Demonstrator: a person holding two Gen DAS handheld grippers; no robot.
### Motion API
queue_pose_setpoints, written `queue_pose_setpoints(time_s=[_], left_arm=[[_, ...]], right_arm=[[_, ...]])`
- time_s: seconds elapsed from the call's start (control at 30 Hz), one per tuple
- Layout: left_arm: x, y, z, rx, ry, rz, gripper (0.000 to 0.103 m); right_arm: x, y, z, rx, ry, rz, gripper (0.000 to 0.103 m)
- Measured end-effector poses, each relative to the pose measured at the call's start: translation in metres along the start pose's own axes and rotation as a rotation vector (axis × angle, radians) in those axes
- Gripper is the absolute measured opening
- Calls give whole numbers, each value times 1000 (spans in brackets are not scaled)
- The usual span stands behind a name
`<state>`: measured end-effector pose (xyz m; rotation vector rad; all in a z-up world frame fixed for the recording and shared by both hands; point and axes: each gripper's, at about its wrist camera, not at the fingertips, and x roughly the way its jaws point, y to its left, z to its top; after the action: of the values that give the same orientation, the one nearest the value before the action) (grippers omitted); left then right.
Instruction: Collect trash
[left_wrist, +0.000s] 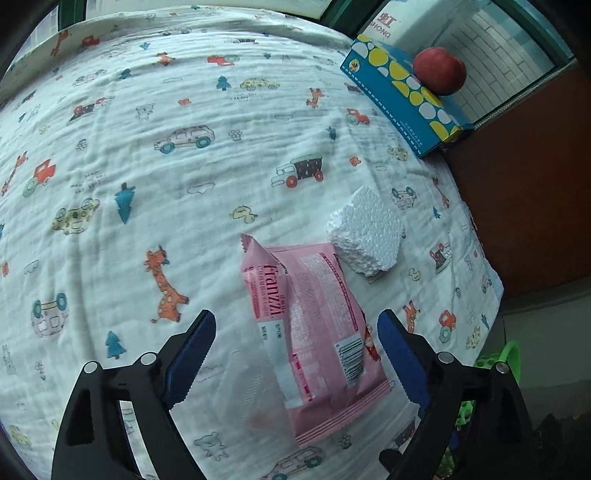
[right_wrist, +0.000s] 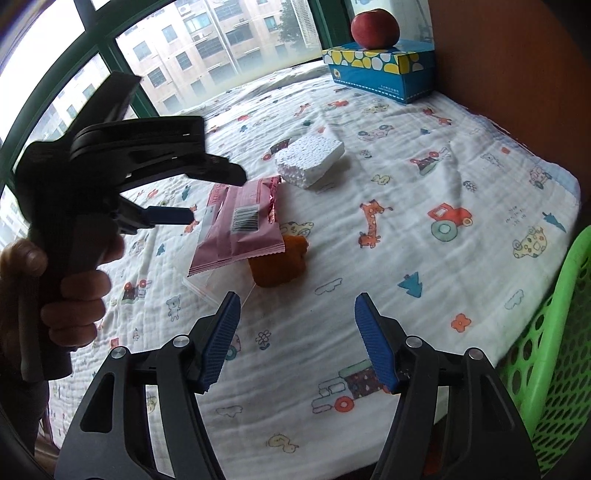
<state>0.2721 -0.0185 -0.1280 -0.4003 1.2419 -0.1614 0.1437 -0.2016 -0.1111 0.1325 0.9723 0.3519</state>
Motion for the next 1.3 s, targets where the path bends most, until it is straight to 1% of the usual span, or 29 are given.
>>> queue_pose_setpoints(time_s=[0.07, 0.23, 0.33, 0.4, 0.43, 0.47, 0.53, 0.57, 0.67, 0.77, 0.9, 0.97, 1.03, 1.1, 1.3], left_arm=[[7, -4, 1, -1, 18, 9, 88], [23, -15, 6, 16, 57, 63, 88], [31, -19, 7, 35, 76, 114, 87], [34, -20, 9, 31, 82, 114, 79], [34, -21, 9, 38, 77, 127, 74], [34, -24, 9, 59, 72, 134, 67], [33, -27, 8, 74, 72, 111, 56], [31, -26, 7, 74, 67, 93, 53], [24, -23, 6, 63, 49, 65, 45], [9, -16, 3, 52, 22, 24, 40], [-16, -3, 1, 37, -22, -19, 38], [-27, 2, 0, 37, -48, -21, 38], [-40, 9, 0, 33, -75, -31, 38], [-50, 18, -1, 22, -94, -39, 38], [-68, 40, -9, 9, -119, -43, 38]], right_arm=[[0, -2, -2, 2, 3, 0, 65], [1, -6, -7, 12, 9, 3, 65], [1, -8, -8, 15, 10, 0, 65], [1, -10, -9, 22, 10, 1, 65], [0, -10, -10, 23, 10, 1, 65], [1, -10, -10, 24, 10, 1, 65], [0, -9, -11, 23, 12, 2, 65], [0, -9, -12, 21, 12, 2, 65], [0, -6, -11, 17, 8, 7, 65], [2, -2, -9, 7, 4, 11, 65], [11, 4, -4, 1, 6, 22, 65], [16, 5, -1, -1, 9, 30, 64], [21, 6, 3, 1, 15, 36, 59], [27, 6, 8, 14, 22, 46, 59], [47, 11, 22, -3, 41, 39, 53]])
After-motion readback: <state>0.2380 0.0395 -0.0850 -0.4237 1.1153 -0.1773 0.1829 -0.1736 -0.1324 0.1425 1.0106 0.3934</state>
